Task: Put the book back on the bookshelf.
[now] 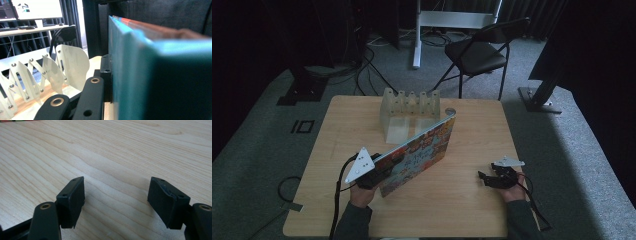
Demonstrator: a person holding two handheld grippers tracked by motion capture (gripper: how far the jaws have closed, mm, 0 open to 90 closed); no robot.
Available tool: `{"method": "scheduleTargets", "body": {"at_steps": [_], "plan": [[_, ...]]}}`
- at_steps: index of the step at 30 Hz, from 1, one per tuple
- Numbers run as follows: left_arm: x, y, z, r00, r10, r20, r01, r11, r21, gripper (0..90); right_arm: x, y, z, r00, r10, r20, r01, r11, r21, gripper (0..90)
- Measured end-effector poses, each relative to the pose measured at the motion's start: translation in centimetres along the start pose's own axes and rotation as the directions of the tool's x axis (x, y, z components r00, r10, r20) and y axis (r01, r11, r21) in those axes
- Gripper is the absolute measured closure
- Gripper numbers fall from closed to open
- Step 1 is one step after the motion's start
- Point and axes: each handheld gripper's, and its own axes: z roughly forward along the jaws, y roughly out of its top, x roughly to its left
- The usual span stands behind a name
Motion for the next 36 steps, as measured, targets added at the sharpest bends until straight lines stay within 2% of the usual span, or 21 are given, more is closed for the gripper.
{"method": "scheduleTargets", "body": {"at_steps": [36], "plan": [[0.8,0.3,-1.8,0.9980,-0.028,-0.056,0.028,0.9996,0.004,80.7,0.0,0.0,0.0,1.0000,0.000,0.000,0.000,1.000,0.000,29.5]]}}
